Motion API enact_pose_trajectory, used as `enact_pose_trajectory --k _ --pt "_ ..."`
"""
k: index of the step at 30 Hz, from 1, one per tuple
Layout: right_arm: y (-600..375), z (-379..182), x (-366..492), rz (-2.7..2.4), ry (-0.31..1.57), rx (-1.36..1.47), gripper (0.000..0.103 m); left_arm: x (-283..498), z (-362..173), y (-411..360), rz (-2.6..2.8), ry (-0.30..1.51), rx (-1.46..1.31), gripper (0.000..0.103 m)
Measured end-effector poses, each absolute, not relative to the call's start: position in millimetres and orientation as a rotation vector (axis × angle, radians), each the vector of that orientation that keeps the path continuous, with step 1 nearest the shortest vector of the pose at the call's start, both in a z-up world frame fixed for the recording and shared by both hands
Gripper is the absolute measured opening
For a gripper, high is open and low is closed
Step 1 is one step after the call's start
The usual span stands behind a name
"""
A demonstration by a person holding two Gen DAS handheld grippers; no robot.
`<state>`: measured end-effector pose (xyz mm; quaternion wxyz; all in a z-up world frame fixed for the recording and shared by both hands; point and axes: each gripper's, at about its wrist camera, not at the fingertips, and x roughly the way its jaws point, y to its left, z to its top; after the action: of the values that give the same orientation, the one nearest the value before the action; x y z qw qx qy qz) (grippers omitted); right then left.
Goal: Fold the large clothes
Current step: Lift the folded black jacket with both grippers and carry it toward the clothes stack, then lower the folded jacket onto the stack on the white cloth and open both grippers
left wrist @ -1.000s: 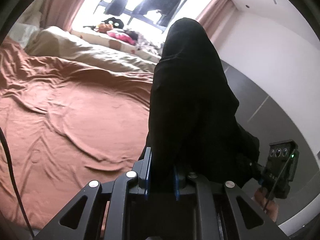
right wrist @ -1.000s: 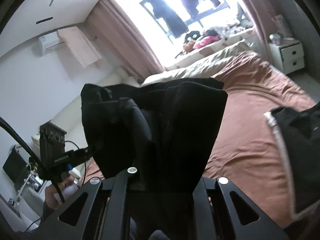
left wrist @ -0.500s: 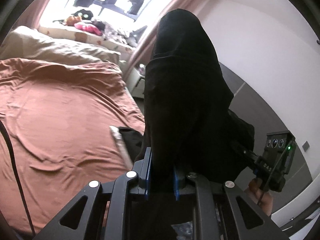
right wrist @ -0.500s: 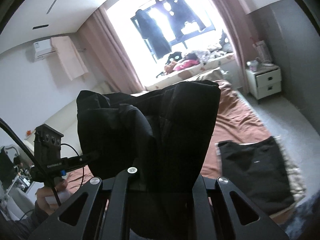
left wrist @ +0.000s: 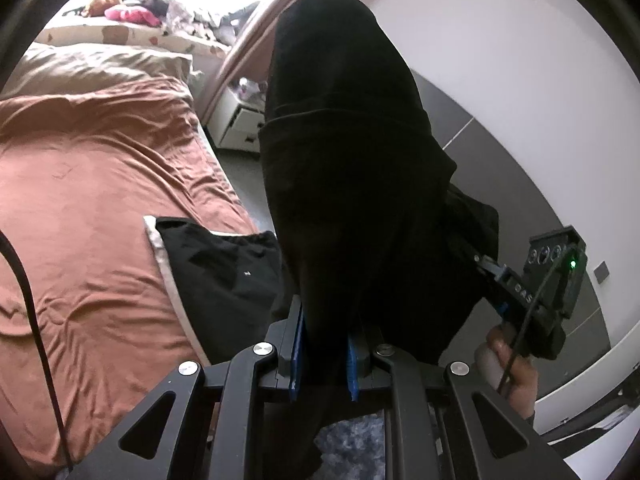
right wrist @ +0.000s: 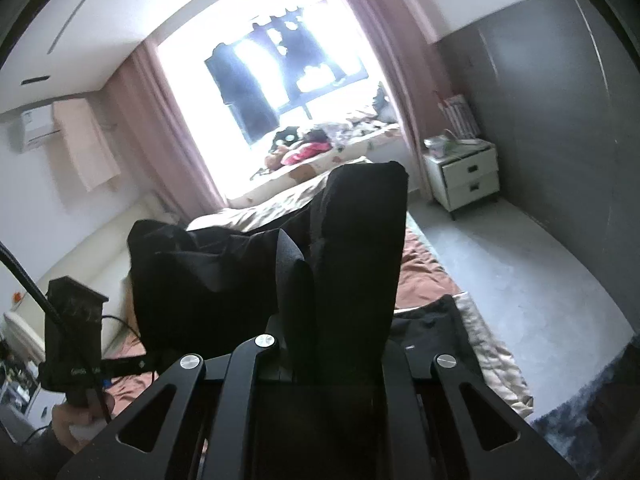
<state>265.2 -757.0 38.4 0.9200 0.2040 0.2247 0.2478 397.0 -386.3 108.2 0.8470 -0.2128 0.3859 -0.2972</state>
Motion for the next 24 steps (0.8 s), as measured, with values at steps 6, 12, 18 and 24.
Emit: enact_pose_trajectory --k 6,12,18,24 --pt "-716 16 303 0.480 0.536 0.447 0.009 449 72 -394 -0.599 0.905 -0.445 0.018" --pt "-685 -14 349 0.445 0.620 0.497 0.009 511 34 -397 -0.617 1.018 -0.398 0.019" --pt "-656 -36 379 0.405 0.688 0.503 0.008 570 -11 -394 -0.598 1.088 -0.360 0.019" --pt "-659 -60 409 0.299 0.828 0.615 0.013 615 -59 -392 -0.596 1.164 -0.345 0.034"
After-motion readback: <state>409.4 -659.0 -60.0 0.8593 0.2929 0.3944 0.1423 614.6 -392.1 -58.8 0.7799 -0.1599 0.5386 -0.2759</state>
